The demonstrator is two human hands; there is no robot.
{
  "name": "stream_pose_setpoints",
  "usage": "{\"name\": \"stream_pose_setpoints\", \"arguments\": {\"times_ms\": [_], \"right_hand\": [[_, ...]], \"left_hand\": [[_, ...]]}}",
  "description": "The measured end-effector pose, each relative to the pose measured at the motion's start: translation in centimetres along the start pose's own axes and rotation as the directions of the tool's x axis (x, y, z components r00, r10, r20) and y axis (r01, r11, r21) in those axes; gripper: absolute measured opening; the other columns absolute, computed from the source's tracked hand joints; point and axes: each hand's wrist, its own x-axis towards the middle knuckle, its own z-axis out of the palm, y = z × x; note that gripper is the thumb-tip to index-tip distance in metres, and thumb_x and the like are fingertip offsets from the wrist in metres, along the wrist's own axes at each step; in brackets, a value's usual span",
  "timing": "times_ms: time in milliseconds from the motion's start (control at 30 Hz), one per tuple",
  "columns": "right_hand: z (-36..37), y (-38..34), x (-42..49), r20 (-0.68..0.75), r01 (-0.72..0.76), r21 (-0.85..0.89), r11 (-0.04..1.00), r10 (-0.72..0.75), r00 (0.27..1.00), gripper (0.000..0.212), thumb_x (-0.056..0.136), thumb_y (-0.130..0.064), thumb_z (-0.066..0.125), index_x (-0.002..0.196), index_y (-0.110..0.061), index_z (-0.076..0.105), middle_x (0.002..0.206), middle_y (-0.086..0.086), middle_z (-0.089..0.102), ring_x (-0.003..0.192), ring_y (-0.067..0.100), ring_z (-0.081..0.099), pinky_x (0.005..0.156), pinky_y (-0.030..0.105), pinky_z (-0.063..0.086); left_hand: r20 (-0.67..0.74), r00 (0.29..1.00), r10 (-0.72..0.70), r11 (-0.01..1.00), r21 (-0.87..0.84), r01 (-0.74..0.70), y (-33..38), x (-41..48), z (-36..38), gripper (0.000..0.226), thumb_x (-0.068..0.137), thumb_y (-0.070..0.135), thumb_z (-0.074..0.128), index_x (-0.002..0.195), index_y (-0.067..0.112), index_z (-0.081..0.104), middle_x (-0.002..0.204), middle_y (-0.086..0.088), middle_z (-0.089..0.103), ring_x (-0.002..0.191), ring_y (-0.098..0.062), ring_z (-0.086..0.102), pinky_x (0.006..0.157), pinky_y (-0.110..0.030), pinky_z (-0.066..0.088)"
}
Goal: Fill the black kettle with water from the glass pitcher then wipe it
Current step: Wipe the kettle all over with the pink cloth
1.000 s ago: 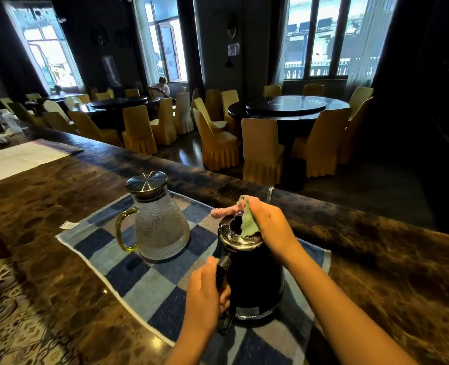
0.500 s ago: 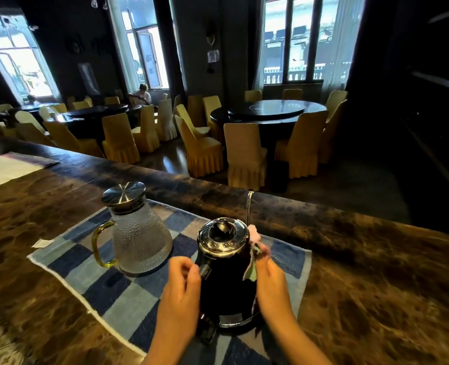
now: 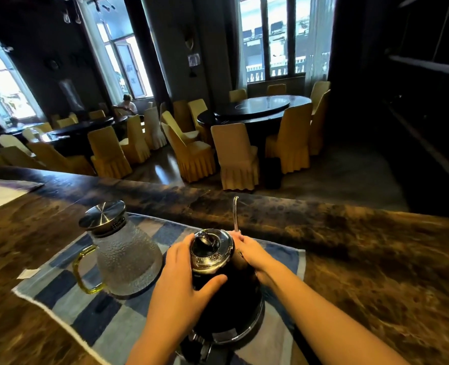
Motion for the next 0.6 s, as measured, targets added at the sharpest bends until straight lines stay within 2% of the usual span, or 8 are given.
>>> {"name": "stream_pose_setpoints", "arguments": {"times_ms": [33, 100, 167, 233, 333, 433, 533, 600], "right_hand": [[0.1, -0.3, 0.3, 0.012, 0.013, 0.048, 0.999, -0.013, 1.0, 0.025, 0.099, -0.034, 0.046, 0.115, -0.023, 0.062, 0.097, -0.007, 0.065, 0.087, 0.004, 0.061, 0.072, 0.013, 0.048], [0.1, -0.9, 0.6, 0.041, 0.024, 0.175, 0.984, -0.032, 0.999, 0.018, 0.098, -0.03, 0.049, 0.089, -0.02, 0.062, 0.066, -0.003, 0.055, 0.061, 0.006, 0.05, 0.058, 0.018, 0.036], [-0.1, -1.7, 1.2, 0.068, 0.046, 0.276, 0.96, -0.067, 0.995, 0.034, 0.096, -0.023, 0.052, 0.062, -0.018, 0.05, 0.045, -0.005, 0.041, 0.041, 0.005, 0.034, 0.048, 0.022, 0.022], [-0.2, -3.4, 1.6, 0.046, 0.076, 0.295, 0.953, -0.093, 0.995, 0.031, 0.092, -0.016, 0.058, 0.062, -0.017, 0.051, 0.049, -0.004, 0.046, 0.044, 0.006, 0.04, 0.049, 0.021, 0.028], [-0.3, -6.5, 2.3, -0.02, 0.14, 0.251, 0.958, -0.139, 0.99, 0.025, 0.087, -0.012, 0.064, 0.066, -0.02, 0.053, 0.055, -0.003, 0.054, 0.054, 0.01, 0.052, 0.054, 0.022, 0.045], [-0.6, -7.1, 2.7, -0.018, 0.147, 0.267, 0.952, -0.148, 0.989, 0.027, 0.087, -0.014, 0.065, 0.065, -0.021, 0.051, 0.045, -0.007, 0.053, 0.045, 0.008, 0.052, 0.045, 0.021, 0.045], [-1.0, -5.1, 3.0, -0.016, 0.123, 0.204, 0.971, -0.122, 0.992, 0.036, 0.085, -0.009, 0.065, 0.056, -0.022, 0.047, 0.049, -0.007, 0.048, 0.047, 0.006, 0.047, 0.051, 0.021, 0.043], [-0.8, -3.2, 2.9, 0.008, 0.038, 0.194, 0.98, -0.041, 0.999, 0.041, 0.083, -0.004, 0.063, 0.052, -0.024, 0.046, 0.053, -0.007, 0.044, 0.052, 0.007, 0.045, 0.055, 0.022, 0.041]], "left_hand": [[0.002, 1.0, 0.004, 1.0, 0.005, -0.004, 0.0, 0.0, 0.0, 0.083, 0.071, 0.049, 0.072, 0.138, 0.038, 0.025, 0.125, 0.023, 0.032, 0.126, -0.005, 0.042, 0.095, -0.021, 0.039], [0.008, 1.0, 0.006, 1.0, 0.018, -0.007, 0.0, 0.0, -0.1, 0.084, 0.07, 0.051, 0.071, 0.138, 0.043, 0.021, 0.129, 0.022, 0.032, 0.127, -0.003, 0.04, 0.097, -0.021, 0.038], [0.027, 1.0, 0.005, 1.0, 0.021, -0.006, 0.0, -0.1, -0.2, 0.083, 0.07, 0.053, 0.07, 0.131, 0.055, 0.013, 0.131, 0.023, 0.031, 0.125, 0.0, 0.039, 0.094, -0.019, 0.037], [0.044, 0.999, -0.004, 1.0, 0.023, 0.003, 0.1, -0.2, -0.2, 0.083, 0.071, 0.054, 0.069, 0.13, 0.057, 0.011, 0.133, 0.023, 0.032, 0.123, 0.0, 0.04, 0.09, -0.018, 0.036], [0.044, 0.999, -0.016, 0.999, 0.04, 0.014, -0.1, -0.1, -0.1, 0.087, 0.072, 0.053, 0.068, 0.141, 0.044, 0.016, 0.142, 0.017, 0.032, 0.122, -0.001, 0.042, 0.087, -0.019, 0.036], [0.055, 0.998, -0.011, 1.0, 0.02, 0.01, -0.1, -0.1, -0.1, 0.088, 0.071, 0.053, 0.068, 0.142, 0.042, 0.017, 0.142, 0.016, 0.034, 0.118, 0.002, 0.041, 0.087, -0.019, 0.037], [0.068, 0.998, -0.008, 1.0, 0.019, 0.007, -0.1, 0.0, -0.1, 0.088, 0.071, 0.052, 0.069, 0.142, 0.04, 0.019, 0.142, 0.014, 0.036, 0.125, -0.004, 0.042, 0.092, -0.02, 0.038], [0.07, 0.998, -0.005, 1.0, 0.012, 0.004, -0.1, 0.1, -0.1, 0.087, 0.071, 0.05, 0.071, 0.142, 0.04, 0.022, 0.141, 0.013, 0.037, 0.127, -0.006, 0.043, 0.095, -0.023, 0.039]]}}
